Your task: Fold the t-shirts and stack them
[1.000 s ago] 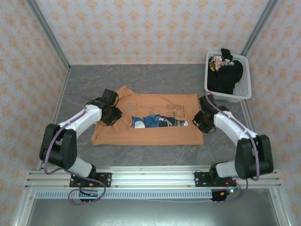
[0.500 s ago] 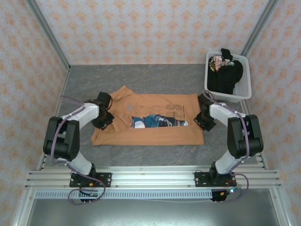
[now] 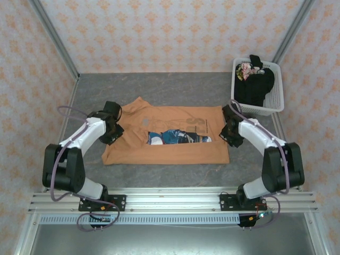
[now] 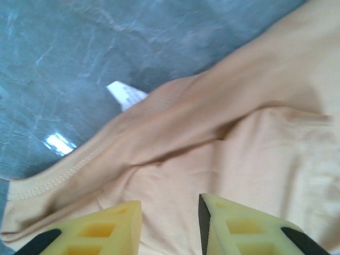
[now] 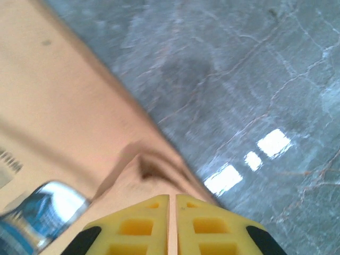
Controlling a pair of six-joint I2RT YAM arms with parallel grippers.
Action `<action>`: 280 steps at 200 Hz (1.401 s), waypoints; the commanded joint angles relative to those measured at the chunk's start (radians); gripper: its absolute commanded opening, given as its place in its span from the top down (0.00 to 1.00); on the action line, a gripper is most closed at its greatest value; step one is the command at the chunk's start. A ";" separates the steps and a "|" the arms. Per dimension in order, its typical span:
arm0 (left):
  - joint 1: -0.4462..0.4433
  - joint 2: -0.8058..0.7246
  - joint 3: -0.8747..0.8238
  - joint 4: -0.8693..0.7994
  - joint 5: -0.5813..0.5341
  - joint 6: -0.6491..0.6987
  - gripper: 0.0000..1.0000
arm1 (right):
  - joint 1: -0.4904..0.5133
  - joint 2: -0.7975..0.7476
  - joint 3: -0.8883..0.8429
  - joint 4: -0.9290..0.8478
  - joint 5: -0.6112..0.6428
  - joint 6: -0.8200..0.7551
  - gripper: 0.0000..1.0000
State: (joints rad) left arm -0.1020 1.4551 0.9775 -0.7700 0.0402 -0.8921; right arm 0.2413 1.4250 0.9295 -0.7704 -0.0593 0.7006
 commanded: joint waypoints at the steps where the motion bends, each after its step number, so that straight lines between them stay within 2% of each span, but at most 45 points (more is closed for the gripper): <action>1: -0.012 0.033 0.023 0.021 0.066 -0.038 0.69 | 0.064 -0.030 -0.003 -0.025 0.019 -0.017 0.88; 21: -0.015 0.103 0.062 0.068 0.099 -0.050 0.73 | 0.107 -0.018 -0.009 -0.001 -0.009 -0.010 0.87; 60: -0.014 0.281 0.188 0.108 0.141 -0.036 0.74 | 0.121 0.000 -0.008 0.025 -0.037 -0.005 0.84; 108: -0.005 0.427 0.329 0.054 0.056 0.023 0.76 | 0.121 -0.013 -0.009 0.015 -0.043 -0.003 0.84; 154: 0.004 0.515 0.392 0.090 0.076 0.077 0.77 | 0.121 -0.067 -0.027 0.039 -0.082 0.004 0.83; 185: 0.004 0.461 0.383 0.094 0.065 0.086 0.77 | 0.122 -0.088 -0.032 0.038 -0.081 0.003 0.83; 213: -0.012 0.268 0.292 0.073 0.018 0.051 0.75 | 0.121 -0.086 -0.048 0.046 -0.087 -0.007 0.82; 243: -0.072 0.159 0.145 0.099 0.102 -0.034 0.75 | 0.122 -0.055 -0.081 0.069 -0.135 0.002 0.77; 280: -0.112 0.145 -0.018 0.182 0.136 -0.126 0.75 | 0.122 0.019 -0.099 0.074 -0.165 -0.002 0.70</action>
State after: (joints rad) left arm -0.2089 1.5742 1.0546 -0.6167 0.1581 -0.9379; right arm 0.3576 1.3998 0.8467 -0.6991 -0.2047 0.6983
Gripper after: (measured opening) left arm 0.250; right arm 0.293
